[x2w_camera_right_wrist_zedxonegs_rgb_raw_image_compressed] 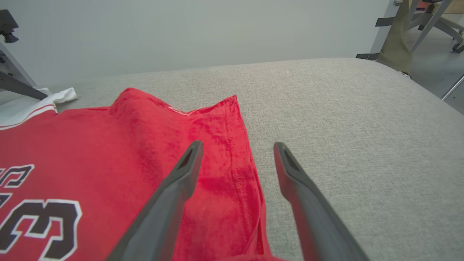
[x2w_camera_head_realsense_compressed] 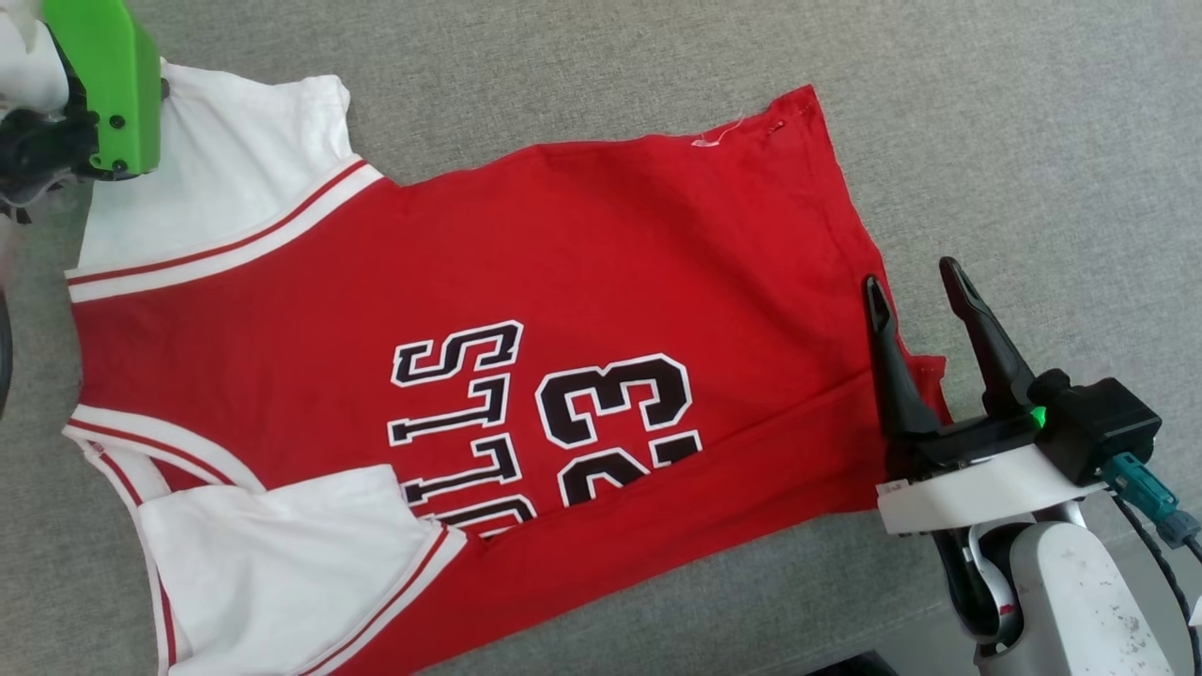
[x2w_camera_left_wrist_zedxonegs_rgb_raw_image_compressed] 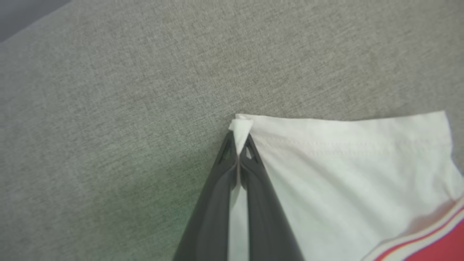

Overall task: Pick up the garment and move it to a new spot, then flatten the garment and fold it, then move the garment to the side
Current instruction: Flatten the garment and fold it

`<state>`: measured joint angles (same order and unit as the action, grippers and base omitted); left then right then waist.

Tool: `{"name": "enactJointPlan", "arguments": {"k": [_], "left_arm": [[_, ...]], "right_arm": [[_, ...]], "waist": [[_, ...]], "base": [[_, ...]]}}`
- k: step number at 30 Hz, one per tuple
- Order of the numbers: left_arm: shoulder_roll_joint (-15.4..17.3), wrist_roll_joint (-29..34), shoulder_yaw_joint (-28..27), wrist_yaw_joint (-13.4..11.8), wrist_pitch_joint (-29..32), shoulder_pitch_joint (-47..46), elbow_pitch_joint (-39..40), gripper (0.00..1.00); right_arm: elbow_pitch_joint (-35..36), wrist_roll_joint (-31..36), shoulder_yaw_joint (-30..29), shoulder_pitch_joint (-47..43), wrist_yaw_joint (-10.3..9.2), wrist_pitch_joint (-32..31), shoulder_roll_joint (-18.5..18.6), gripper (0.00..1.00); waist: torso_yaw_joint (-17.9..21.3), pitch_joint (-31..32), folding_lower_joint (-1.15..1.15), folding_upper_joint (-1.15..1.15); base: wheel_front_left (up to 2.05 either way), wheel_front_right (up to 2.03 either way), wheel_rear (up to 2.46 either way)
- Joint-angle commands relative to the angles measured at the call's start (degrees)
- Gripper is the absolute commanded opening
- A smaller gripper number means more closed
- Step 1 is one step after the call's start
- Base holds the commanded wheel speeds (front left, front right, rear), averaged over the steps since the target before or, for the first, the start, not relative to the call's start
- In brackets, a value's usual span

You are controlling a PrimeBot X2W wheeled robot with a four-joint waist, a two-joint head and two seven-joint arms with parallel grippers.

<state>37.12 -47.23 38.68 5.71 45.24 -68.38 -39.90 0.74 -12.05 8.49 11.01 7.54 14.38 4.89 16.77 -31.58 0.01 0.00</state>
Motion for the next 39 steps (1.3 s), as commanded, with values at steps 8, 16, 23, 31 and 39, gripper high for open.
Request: {"name": "enactJointPlan", "arguments": {"k": [8,16,23,31,39], "left_arm": [[-1.1,-0.3,-0.7,-0.4,-8.2,3.7,-0.8,0.00],[-2.1,-2.7,-1.6,0.5,-12.9,7.1,4.4,0.00],[-2.4,-5.9,-2.6,0.1,-14.7,12.9,14.8,0.00],[-1.5,-7.1,-2.0,-3.2,-12.9,17.8,28.9,0.00],[-1.4,-6.3,-1.4,-6.1,-12.5,19.5,39.4,0.00]], "right_arm": [[-0.3,0.9,-1.3,0.7,-0.05,-2.7,3.1,1.00],[0.9,1.1,-2.2,0.7,-0.05,-12.5,9.2,1.00],[2.5,-4.4,-0.8,4.9,-0.05,-29.4,17.9,1.00],[1.4,-14.8,4.0,14.7,-0.05,-51.0,28.1,1.00],[-3.9,-20.8,8.5,25.2,-0.05,-63.7,31.7,1.00]], "waist": [[-2.8,5.2,-0.01,0.00],[-6.9,10.4,-0.01,0.00],[-11.2,11.8,-0.01,0.00],[-16.0,9.8,-0.01,0.00],[-20.2,6.0,-0.01,0.00]], "base": [[0.00,0.00,0.00],[0.00,0.00,0.00],[0.00,0.00,0.00],[0.00,0.00,0.00],[0.00,0.00,0.00]]}}
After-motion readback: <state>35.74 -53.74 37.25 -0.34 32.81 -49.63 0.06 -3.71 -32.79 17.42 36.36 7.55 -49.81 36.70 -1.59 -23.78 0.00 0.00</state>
